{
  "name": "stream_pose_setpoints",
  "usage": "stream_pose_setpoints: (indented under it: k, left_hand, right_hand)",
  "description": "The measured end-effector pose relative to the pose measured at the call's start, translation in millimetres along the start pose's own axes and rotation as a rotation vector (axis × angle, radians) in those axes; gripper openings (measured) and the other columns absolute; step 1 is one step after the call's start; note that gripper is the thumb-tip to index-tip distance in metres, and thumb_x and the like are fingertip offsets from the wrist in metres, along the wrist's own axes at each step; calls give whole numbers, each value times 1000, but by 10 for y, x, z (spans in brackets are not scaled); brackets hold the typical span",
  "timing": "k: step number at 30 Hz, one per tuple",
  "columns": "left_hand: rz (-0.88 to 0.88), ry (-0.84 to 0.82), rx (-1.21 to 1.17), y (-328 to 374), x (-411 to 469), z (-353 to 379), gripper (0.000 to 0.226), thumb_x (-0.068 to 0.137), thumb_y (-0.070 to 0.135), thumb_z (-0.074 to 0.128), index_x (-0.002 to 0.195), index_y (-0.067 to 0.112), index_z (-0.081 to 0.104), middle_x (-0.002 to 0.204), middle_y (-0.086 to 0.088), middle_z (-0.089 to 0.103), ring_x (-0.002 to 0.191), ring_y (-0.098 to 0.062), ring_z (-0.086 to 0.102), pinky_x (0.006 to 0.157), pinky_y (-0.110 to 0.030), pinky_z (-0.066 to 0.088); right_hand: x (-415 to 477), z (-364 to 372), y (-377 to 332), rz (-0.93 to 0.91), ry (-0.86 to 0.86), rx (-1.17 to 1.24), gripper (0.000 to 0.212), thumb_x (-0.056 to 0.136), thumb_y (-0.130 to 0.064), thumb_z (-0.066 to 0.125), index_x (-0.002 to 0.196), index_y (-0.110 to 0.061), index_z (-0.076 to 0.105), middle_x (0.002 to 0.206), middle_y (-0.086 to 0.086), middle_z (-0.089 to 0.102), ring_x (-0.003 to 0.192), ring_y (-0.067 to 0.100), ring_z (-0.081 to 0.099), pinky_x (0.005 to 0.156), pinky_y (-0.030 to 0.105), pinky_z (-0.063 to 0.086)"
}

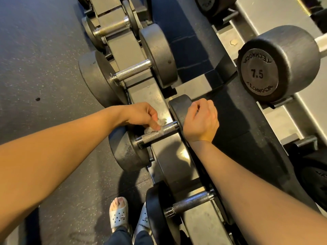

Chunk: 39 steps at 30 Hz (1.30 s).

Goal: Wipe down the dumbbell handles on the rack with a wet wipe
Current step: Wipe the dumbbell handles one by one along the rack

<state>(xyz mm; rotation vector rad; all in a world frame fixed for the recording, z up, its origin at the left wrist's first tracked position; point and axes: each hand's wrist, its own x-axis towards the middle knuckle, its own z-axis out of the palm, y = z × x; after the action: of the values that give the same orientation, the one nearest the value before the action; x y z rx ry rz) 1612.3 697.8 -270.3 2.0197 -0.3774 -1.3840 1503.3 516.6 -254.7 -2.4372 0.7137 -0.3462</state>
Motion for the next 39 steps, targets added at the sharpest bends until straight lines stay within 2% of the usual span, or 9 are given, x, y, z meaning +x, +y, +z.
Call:
stream_pose_setpoints:
  k: [4, 6, 10, 12, 16, 21, 27, 33, 39]
  left_hand:
    - [19, 240, -75, 37, 140, 176, 30, 75, 21, 91, 95, 14, 69, 92, -10, 69, 83, -22, 65, 77, -35, 56]
    - [13, 301, -263, 93, 106, 292, 35, 75, 17, 91, 99, 13, 66, 81, -8, 64, 65, -18, 59, 57, -25, 49]
    - [19, 427, -727, 193, -34, 571, 23, 82, 9, 84, 99, 8, 69, 86, -12, 70, 69, -20, 64, 58, -28, 54]
    - [74, 547, -471, 137, -60, 699, 12, 87, 15, 81, 96, 14, 72, 90, -8, 72, 67, -18, 65, 55, -29, 57]
    - [388, 720, 586, -45, -159, 788, 23, 100, 35, 60, 109, 20, 75, 103, -1, 62, 92, -19, 60, 76, -33, 50]
    - [376, 593, 1009, -108, -263, 757, 26, 96, 28, 65, 117, 15, 66, 98, -3, 56, 80, -17, 50, 68, -31, 45]
    - [164, 353, 1098, -30, -486, 428, 24, 98, 32, 55, 112, 17, 68, 106, -5, 70, 95, -24, 67, 85, -33, 50]
    - [268, 605, 301, 236, -170, 716, 28, 98, 26, 66, 125, 16, 63, 94, 0, 68, 88, -19, 64, 78, -30, 47]
    - [322, 613, 833, 48, -207, 719, 22, 103, 34, 51, 108, 16, 62, 92, -4, 55, 83, -22, 55, 72, -38, 50]
  right_hand:
    - [-6, 13, 1, 2, -1, 2, 41, 95, -43, 25, 90, -17, 56, 89, 0, 51, 82, 18, 52, 64, 35, 45]
    - [-12, 25, 4, 10, 2, -9, 37, 97, -40, 28, 90, -17, 57, 89, -1, 51, 82, 18, 52, 65, 36, 47]
    - [1, 25, 17, 16, 4, -19, 31, 99, -36, 34, 90, -17, 57, 89, -1, 51, 82, 17, 52, 64, 32, 43]
    - [10, 22, 17, 15, 1, -24, 27, 101, -33, 38, 90, -17, 57, 89, -1, 51, 82, 17, 53, 65, 31, 43]
    - [1, 20, 9, 10, 10, -21, 28, 100, -33, 37, 89, -17, 56, 88, 0, 52, 80, 17, 52, 64, 31, 43]
    - [1, 18, -1, 3, 13, -4, 39, 96, -41, 26, 88, -16, 56, 87, 0, 52, 79, 17, 52, 62, 29, 42]
    - [0, -2, -14, 5, 4, 6, 45, 92, -45, 21, 88, -17, 56, 88, 1, 53, 81, 17, 53, 64, 32, 45]
    - [1, 1, -18, 12, 4, -2, 45, 93, -45, 21, 90, -18, 57, 89, 0, 53, 83, 17, 54, 64, 33, 47]
    - [1, 36, 11, 8, 36, 21, 42, 95, -42, 24, 87, -16, 57, 86, 1, 52, 80, 18, 53, 61, 35, 46]
